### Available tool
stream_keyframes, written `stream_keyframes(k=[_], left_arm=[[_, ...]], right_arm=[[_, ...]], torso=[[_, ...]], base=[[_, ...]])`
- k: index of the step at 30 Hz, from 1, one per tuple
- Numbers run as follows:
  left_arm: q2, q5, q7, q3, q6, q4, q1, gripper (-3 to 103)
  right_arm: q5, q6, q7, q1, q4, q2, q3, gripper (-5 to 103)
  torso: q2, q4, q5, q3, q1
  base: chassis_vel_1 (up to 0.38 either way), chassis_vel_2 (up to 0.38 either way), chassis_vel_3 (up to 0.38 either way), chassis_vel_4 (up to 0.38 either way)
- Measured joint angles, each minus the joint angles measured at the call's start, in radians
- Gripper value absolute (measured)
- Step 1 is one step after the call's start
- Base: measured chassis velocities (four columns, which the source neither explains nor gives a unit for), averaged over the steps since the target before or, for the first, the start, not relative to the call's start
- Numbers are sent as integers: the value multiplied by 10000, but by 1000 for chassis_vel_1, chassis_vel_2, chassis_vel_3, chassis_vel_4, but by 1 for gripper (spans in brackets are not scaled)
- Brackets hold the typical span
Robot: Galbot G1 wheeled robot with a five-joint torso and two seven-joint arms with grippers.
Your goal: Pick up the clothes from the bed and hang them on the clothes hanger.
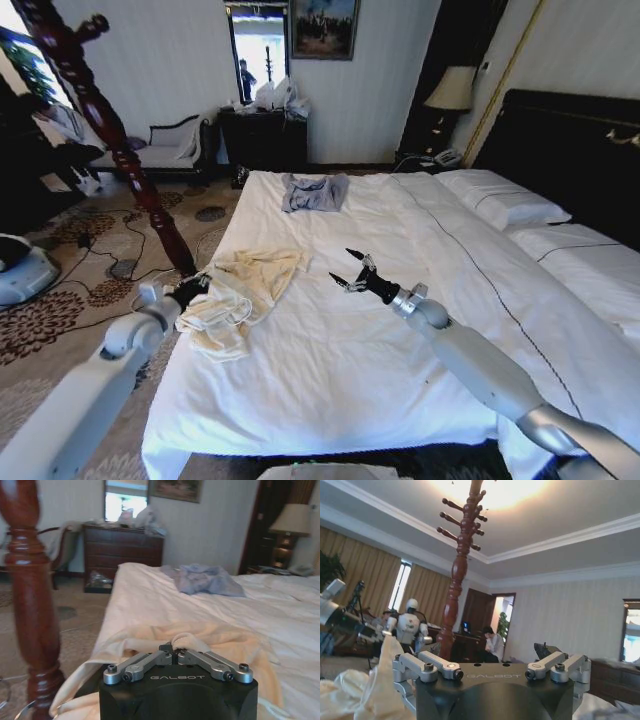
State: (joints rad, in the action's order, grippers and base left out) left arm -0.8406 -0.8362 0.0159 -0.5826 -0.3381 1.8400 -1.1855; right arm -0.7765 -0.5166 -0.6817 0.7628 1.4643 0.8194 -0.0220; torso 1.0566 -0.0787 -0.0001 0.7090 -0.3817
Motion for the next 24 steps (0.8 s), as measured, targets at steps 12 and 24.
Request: stream_keyframes(k=[12,24], left_arm=[[-1239,-331,1611,-1741,-829,840,-1982,15],[-2994,-1231,1894,-1688,-1078,-1509,137,58]], right_arm=[[175,-30,-57,110,-11,-5,-44,100],[256,69,166,-7,-98,32,296,100]], torso=[[0,14,3,0,1],[-1,9,2,3,-3]], base=[[0,0,0,0],[0,0,0,0]])
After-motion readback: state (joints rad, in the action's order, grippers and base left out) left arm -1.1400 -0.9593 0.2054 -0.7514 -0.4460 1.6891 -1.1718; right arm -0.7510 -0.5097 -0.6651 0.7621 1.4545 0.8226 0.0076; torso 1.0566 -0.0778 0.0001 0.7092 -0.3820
